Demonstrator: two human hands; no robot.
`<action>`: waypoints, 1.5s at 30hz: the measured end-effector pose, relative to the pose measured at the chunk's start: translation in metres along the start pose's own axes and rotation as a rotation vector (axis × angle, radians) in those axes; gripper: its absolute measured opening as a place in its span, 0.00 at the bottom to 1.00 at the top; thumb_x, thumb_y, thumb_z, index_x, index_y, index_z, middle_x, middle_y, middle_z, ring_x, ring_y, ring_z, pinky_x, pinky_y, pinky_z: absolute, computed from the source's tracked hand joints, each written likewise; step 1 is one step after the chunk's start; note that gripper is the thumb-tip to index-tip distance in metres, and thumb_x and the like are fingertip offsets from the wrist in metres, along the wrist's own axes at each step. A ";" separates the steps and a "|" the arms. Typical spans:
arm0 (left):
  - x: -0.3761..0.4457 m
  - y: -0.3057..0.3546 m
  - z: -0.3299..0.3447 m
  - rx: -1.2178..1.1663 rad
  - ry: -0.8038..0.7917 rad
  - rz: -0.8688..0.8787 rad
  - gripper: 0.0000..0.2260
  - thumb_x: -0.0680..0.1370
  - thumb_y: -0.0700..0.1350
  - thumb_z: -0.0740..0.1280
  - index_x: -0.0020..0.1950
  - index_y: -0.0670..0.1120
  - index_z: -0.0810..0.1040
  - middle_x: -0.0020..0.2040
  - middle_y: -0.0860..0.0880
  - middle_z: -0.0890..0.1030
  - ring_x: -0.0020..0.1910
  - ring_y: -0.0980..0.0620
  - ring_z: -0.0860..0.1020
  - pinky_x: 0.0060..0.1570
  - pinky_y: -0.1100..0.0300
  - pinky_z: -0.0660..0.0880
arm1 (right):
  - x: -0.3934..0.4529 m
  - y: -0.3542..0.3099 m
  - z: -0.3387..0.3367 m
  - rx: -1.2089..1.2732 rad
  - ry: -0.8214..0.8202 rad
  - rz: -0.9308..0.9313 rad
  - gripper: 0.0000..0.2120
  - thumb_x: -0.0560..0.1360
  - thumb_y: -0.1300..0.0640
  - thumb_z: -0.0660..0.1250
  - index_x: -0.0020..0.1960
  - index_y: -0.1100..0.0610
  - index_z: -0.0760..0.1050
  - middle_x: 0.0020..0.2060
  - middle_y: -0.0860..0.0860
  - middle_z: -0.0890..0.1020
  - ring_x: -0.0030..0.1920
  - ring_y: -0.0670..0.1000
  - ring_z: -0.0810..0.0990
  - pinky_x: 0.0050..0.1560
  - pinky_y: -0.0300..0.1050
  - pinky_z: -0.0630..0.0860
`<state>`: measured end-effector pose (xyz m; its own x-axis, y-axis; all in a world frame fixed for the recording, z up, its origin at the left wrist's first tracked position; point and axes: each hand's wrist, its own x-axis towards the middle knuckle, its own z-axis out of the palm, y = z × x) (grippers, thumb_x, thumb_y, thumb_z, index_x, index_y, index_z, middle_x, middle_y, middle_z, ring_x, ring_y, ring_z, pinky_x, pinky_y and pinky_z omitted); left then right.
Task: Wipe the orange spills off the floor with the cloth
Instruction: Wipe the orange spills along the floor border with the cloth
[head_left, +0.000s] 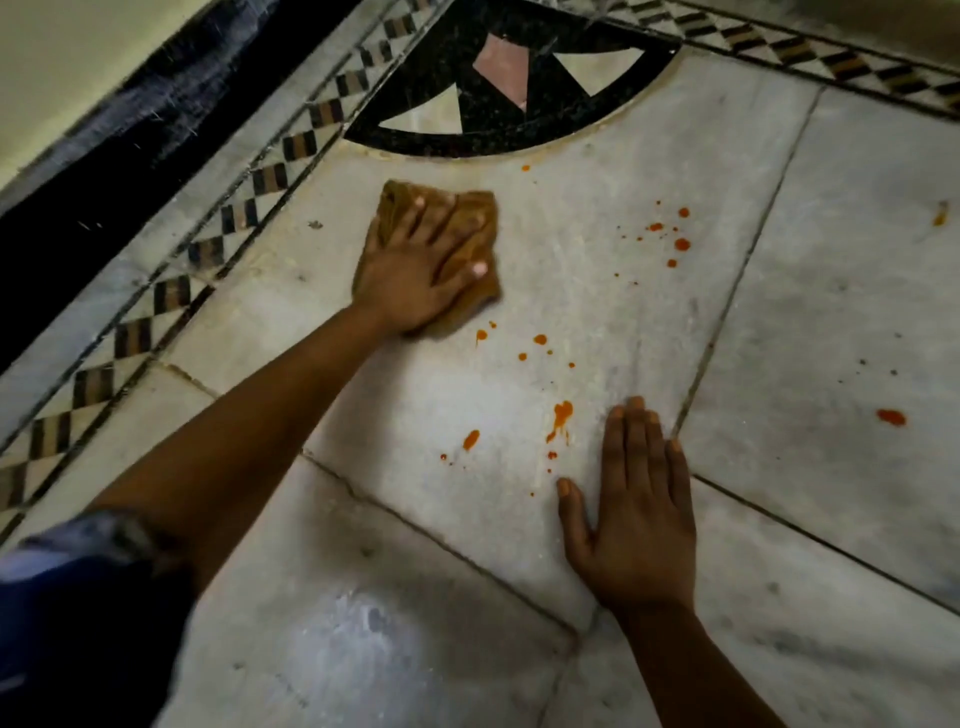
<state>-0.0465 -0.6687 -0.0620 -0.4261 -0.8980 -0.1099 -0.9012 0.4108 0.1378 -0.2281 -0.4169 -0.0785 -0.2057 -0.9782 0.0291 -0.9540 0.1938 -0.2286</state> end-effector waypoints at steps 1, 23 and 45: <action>-0.018 -0.007 0.002 -0.013 0.008 0.031 0.31 0.73 0.69 0.43 0.75 0.61 0.52 0.78 0.53 0.51 0.77 0.47 0.48 0.71 0.41 0.45 | -0.001 0.000 0.000 -0.002 -0.002 -0.002 0.35 0.74 0.43 0.53 0.74 0.64 0.59 0.73 0.60 0.61 0.74 0.58 0.59 0.73 0.54 0.54; 0.114 0.027 -0.016 -0.124 0.030 -0.282 0.26 0.81 0.59 0.47 0.77 0.52 0.51 0.78 0.46 0.53 0.76 0.44 0.50 0.73 0.41 0.46 | 0.007 0.004 -0.003 0.018 -0.015 0.016 0.35 0.75 0.42 0.52 0.74 0.63 0.58 0.74 0.59 0.59 0.75 0.56 0.56 0.73 0.53 0.52; 0.006 0.022 0.003 -0.047 -0.016 0.075 0.34 0.71 0.68 0.41 0.76 0.59 0.54 0.78 0.55 0.51 0.77 0.49 0.47 0.71 0.44 0.45 | 0.000 -0.001 0.000 0.087 -0.040 0.027 0.35 0.75 0.42 0.53 0.74 0.62 0.58 0.74 0.59 0.59 0.74 0.56 0.56 0.73 0.53 0.52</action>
<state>-0.0688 -0.6648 -0.0624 -0.4935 -0.8624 -0.1132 -0.8625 0.4683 0.1919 -0.2272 -0.4166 -0.0778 -0.2206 -0.9752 -0.0168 -0.9254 0.2147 -0.3124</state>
